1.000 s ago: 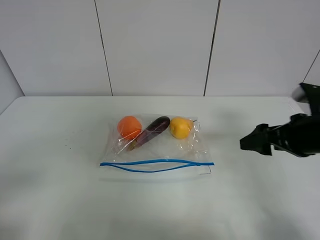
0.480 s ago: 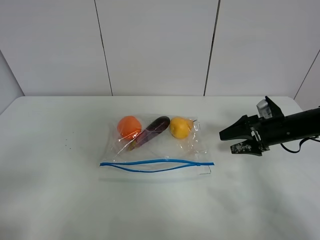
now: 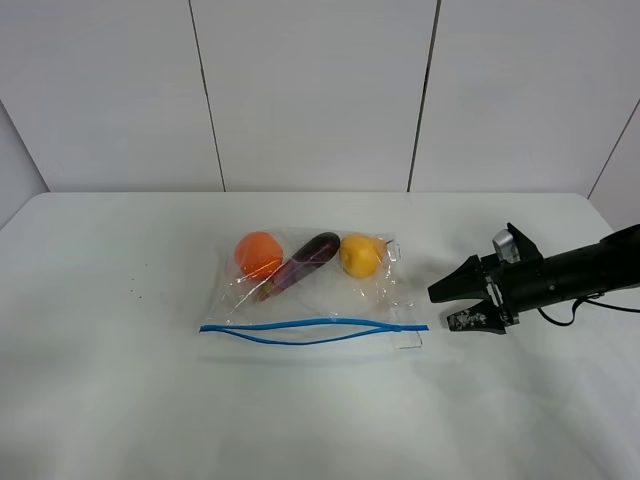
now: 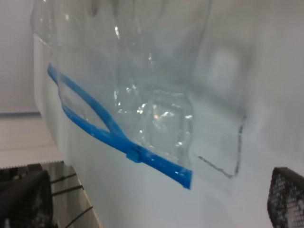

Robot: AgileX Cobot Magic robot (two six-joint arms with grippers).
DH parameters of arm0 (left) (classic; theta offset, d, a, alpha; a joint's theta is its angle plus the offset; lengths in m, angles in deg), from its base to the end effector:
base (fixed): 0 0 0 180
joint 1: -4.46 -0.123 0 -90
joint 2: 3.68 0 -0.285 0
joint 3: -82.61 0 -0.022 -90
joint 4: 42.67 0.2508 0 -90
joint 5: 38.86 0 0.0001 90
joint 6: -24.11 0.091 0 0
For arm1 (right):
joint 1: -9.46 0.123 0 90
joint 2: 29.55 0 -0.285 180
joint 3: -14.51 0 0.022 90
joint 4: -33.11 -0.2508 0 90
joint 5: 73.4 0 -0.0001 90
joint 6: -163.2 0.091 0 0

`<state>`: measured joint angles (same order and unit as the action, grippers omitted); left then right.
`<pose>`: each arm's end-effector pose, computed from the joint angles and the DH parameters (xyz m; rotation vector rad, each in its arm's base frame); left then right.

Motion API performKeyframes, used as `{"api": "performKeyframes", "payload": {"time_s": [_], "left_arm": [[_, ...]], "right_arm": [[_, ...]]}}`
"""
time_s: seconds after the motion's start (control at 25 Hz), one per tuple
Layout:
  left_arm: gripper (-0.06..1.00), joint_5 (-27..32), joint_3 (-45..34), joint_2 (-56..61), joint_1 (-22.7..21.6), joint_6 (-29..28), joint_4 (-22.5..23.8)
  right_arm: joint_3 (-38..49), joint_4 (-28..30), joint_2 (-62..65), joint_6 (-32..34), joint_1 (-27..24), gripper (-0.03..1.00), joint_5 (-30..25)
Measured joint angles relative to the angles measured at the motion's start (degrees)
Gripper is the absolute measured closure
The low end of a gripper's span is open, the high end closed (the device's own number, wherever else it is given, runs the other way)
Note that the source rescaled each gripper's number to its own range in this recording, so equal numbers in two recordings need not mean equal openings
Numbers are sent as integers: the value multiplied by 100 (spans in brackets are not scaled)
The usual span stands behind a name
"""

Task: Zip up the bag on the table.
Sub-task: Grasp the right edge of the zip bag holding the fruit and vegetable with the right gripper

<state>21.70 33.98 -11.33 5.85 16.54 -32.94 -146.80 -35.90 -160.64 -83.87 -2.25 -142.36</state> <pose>-0.0052 0.0135 0.2782 -0.1169 2.0258 0.1045 0.3320 0.0122 0.0887 -0.1086 2.5964 1.5318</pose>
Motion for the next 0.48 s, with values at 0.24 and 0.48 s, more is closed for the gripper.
{"api": "performKeyframes", "payload": {"time_s": [0.24,0.48], "left_arm": [[-5,0,0,0,0,0,0],[-5,0,0,0,0,0,0]], "right_arm": [[-57,-115,0,1,252,-3,-5],[-57,-246,0,6,498,-3,-5]]}}
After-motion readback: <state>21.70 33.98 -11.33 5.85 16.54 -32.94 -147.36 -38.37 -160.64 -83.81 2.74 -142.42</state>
